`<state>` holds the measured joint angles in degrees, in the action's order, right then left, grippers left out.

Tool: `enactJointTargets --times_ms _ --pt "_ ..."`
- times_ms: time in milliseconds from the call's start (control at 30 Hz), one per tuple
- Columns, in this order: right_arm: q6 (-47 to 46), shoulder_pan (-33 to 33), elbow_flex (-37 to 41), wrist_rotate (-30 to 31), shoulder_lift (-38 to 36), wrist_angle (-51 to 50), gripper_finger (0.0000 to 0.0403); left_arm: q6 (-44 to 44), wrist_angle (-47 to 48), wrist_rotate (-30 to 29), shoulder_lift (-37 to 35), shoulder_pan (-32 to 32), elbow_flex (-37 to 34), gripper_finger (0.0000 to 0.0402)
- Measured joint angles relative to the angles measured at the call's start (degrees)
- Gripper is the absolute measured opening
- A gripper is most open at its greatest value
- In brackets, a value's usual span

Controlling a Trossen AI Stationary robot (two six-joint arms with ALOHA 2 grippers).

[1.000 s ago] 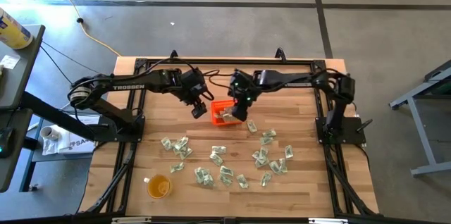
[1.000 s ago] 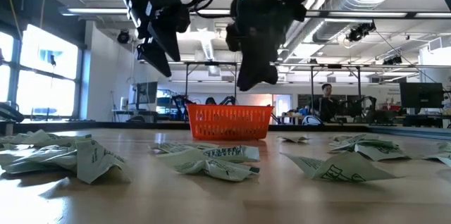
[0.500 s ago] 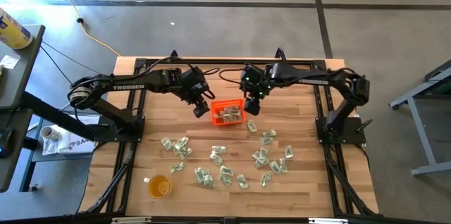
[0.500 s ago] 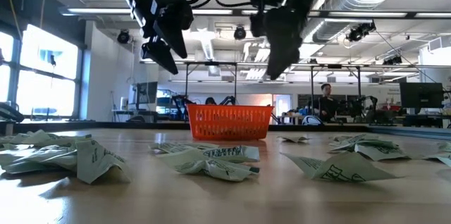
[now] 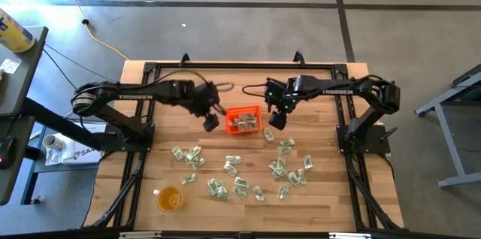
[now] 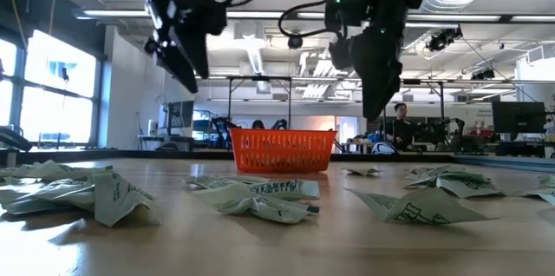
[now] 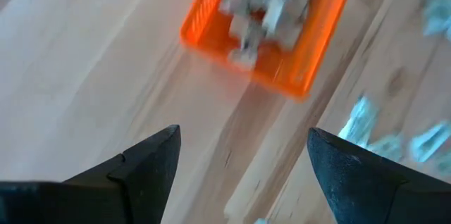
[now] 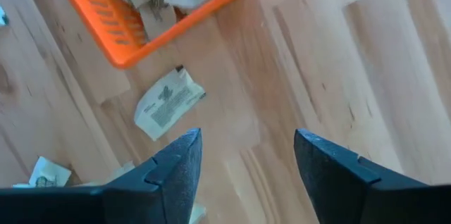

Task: Pick and place Stevia / Truvia into bins
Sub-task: Put the stevia packet into the basket

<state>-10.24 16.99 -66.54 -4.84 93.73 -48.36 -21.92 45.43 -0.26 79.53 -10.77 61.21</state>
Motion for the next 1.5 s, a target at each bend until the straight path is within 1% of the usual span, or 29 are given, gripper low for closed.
enactJointTargets --times_ms 67,200,300,367,467,533,600,667,733,933,1067,1167,1367,1500 --pt "0.1 0.0 0.0 0.0 0.0 -0.1 0.0216 -2.6 2.1 -3.7 -1.1 2.9 0.0 0.0344" --pt "0.2 0.0 0.0 0.1 0.0 0.3 0.022 -9.1 10.3 -9.3 -2.4 7.9 -0.2 0.0344" --pt "0.2 0.0 0.0 0.1 0.0 0.6 0.022 -13.9 16.6 -11.2 -2.4 11.6 -2.9 0.0344" --pt "0.2 0.0 0.0 0.1 0.0 0.7 0.0219 -18.4 16.6 -11.2 -2.6 14.1 -5.6 0.0344" --pt "0.2 0.0 0.0 0.2 0.0 1.8 0.0216 -27.9 17.0 -11.3 -3.4 18.1 -10.1 0.0344" --pt "0.2 0.0 0.0 0.2 0.0 2.3 0.0217 -36.3 16.1 -11.3 -4.0 20.7 -11.9 0.0344" --pt "0.2 0.0 0.0 0.2 0.0 3.2 0.0218 -46.4 18.0 -11.0 -4.7 23.1 -13.8 0.0344" --pt "0.2 0.0 0.0 0.2 0.0 3.7 0.022 -56.0 18.4 -9.1 -4.8 24.8 -14.4 0.0344" --pt "0.2 0.0 0.0 0.2 0.0 4.2 0.022 -63.6 20.4 -6.4 -4.7 26.1 -14.5 0.0344" --pt "-0.2 0.0 0.0 0.3 0.0 5.0 0.0216 -78.9 25.5 -0.9 -3.4 29.7 -14.6 0.0344" --pt "-0.2 0.0 -0.1 0.7 0.0 5.2 0.0219 -84.5 23.0 0.1 -2.3 32.4 -14.6 0.0344" --pt "-0.2 0.0 -0.1 1.6 0.0 6.1 0.022 -86.4 20.1 -0.5 -0.8 33.4 -14.6 0.0344" --pt "0.0 0.0 -0.1 1.5 0.0 7.8 0.022 -89.6 16.1 -1.8 2.6 33.3 -16.0 0.0344" --pt "-0.1 0.0 -0.2 1.3 0.0 7.7 0.0221 -96.1 13.4 0.2 3.8 33.3 -18.3 0.0344"
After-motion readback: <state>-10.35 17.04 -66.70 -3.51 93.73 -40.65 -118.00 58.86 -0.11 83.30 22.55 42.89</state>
